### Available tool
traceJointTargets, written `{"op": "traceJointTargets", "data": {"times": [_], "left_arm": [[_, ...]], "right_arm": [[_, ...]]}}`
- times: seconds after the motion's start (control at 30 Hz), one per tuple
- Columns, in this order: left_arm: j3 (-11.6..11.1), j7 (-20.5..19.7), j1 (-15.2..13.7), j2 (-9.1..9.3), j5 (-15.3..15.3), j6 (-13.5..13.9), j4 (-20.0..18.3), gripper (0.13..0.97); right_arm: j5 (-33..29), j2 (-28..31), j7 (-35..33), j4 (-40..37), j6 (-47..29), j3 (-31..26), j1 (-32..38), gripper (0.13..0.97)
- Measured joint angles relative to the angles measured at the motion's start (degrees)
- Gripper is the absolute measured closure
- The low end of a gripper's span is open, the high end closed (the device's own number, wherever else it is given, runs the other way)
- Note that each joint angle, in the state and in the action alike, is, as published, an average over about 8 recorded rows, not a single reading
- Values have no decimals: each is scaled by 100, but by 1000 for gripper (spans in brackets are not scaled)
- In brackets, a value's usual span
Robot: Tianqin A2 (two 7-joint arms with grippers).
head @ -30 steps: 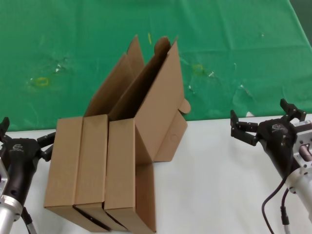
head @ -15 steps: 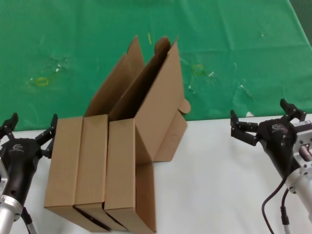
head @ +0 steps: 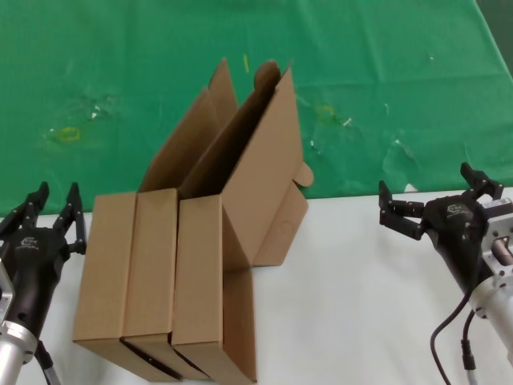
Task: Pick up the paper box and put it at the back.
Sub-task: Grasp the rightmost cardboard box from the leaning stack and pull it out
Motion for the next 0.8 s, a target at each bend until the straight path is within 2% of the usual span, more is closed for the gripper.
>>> {"op": "traceJointTargets", "data": {"times": [0.17, 0.47, 0.53, 0.67, 0.8], "left_arm": [[0, 2, 0, 0, 0, 0, 0, 796], [0, 2, 0, 0, 0, 0, 0, 911], [0, 1, 0, 0, 0, 0, 0, 911], [0, 1, 0, 0, 0, 0, 0, 921], [0, 1, 0, 0, 0, 0, 0, 942]], "right_arm": [[0, 0, 0, 0, 0, 0, 0, 129], [0, -7, -9, 0, -11, 9, -1, 129], [27, -74, -125, 2, -120, 94, -9, 129], [277, -384, -775, 2, -755, 519, -44, 129], [939, -532, -1663, -53, -1847, 950, -107, 129]]}}
